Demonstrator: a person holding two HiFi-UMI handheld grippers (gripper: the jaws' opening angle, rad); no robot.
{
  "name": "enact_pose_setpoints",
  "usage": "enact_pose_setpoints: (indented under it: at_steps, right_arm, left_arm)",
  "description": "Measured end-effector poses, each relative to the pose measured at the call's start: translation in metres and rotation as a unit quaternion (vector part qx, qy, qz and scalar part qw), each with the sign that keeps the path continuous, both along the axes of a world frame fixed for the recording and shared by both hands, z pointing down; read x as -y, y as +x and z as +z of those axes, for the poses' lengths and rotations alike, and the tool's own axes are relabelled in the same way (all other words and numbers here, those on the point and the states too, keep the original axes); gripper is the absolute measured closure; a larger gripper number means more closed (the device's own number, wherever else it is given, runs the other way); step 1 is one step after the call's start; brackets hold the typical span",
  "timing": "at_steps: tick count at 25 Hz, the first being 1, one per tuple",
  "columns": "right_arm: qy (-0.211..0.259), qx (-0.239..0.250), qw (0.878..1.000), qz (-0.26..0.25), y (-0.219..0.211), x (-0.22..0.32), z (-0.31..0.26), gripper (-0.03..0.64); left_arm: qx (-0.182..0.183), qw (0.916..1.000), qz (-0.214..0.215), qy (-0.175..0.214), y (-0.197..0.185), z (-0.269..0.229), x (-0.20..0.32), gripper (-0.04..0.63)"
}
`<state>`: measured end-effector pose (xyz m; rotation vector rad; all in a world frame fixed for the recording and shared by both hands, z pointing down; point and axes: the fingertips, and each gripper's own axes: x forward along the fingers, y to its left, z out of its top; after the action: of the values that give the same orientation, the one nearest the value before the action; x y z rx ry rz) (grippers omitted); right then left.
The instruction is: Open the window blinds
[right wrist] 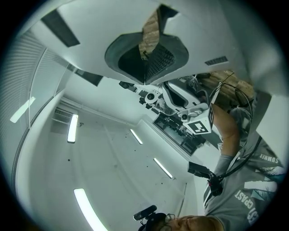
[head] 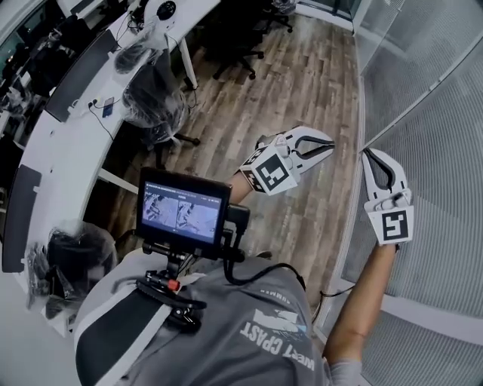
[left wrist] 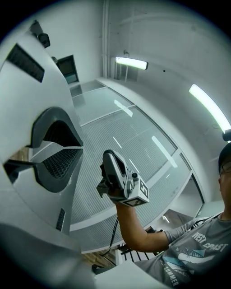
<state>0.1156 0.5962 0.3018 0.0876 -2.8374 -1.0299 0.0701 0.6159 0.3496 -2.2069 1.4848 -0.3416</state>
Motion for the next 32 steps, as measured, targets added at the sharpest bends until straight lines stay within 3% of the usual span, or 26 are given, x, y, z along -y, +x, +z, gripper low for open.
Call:
enact_pose_setpoints:
  at_steps: [6,10,16,23,32]
  right_arm:
    - [-0.009,0.016,1.000,0.001,0.026,0.096,-0.009,0.614]
    - [-0.021,0.039,0.999,0.021,0.047,0.135,-0.001,0.614]
    - [-0.039,0.036,0.997,0.056,0.056,0.203,0.018,0.614]
    - [-0.036,0.034,0.994,0.097,0.034,0.278,0.029,0.614]
    - [-0.022,0.016,0.990,0.139,-0.063,0.394,0.019,0.614]
  left_arm:
    - [0.006,0.9999,-0.004,-0.009,0.022,-0.006,0.095,0.574]
    - [0.028,0.9990,0.021,-0.028,0.044,0.008,0.136,0.574]
    - [0.034,0.9969,0.059,-0.041,0.058,0.020,0.205,0.574]
    - [0.034,0.9936,0.101,-0.037,0.035,0.031,0.283,0.574]
    - [0.018,0.9908,0.132,-0.020,-0.066,0.016,0.406,0.574]
